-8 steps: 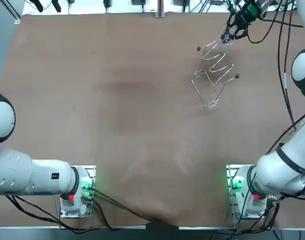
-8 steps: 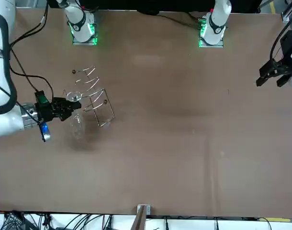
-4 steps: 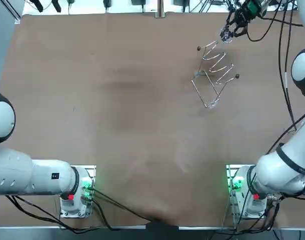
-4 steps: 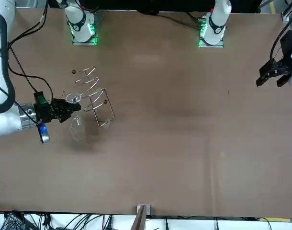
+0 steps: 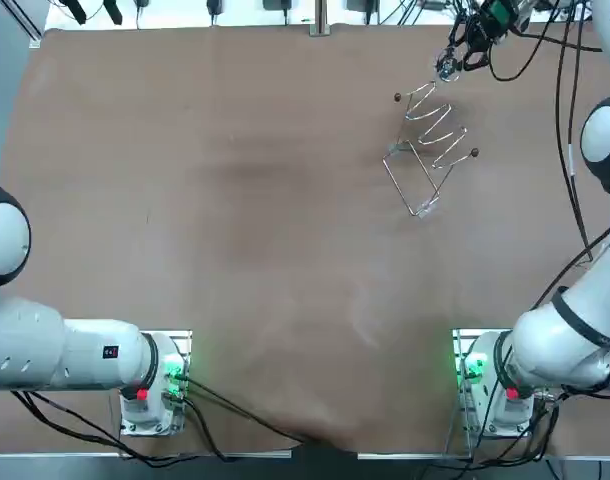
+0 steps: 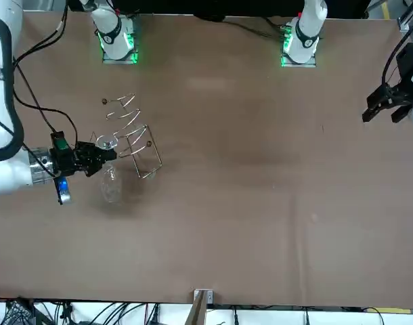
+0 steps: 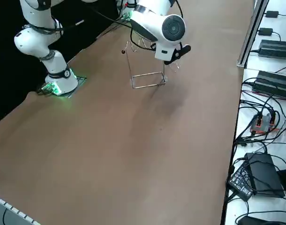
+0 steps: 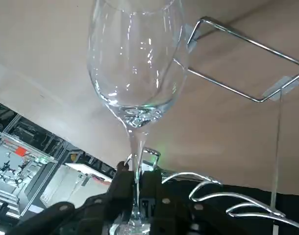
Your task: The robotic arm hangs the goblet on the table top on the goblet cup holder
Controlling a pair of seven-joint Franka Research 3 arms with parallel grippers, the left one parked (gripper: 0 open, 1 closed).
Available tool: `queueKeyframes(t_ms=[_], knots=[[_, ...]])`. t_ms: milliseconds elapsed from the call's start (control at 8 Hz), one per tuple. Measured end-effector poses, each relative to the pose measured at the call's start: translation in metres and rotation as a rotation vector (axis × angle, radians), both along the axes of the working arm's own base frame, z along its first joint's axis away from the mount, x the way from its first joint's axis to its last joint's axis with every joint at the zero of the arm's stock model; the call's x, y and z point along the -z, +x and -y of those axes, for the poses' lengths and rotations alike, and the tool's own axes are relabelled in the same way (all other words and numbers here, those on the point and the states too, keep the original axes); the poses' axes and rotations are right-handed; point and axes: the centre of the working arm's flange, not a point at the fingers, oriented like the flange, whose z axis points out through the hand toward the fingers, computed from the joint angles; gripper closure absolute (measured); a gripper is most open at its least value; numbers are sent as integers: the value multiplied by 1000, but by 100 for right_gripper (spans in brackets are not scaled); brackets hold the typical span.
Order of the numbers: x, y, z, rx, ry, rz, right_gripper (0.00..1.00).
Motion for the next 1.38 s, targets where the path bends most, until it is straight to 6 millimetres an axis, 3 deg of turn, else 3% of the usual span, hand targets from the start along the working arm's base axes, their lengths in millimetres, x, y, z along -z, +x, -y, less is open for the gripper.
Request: queueKeyframes(t_ms=[375,1375], knots=[[8,2,-9,22,-4,-37,90],[31,-6,-8,51,39,-144,90]])
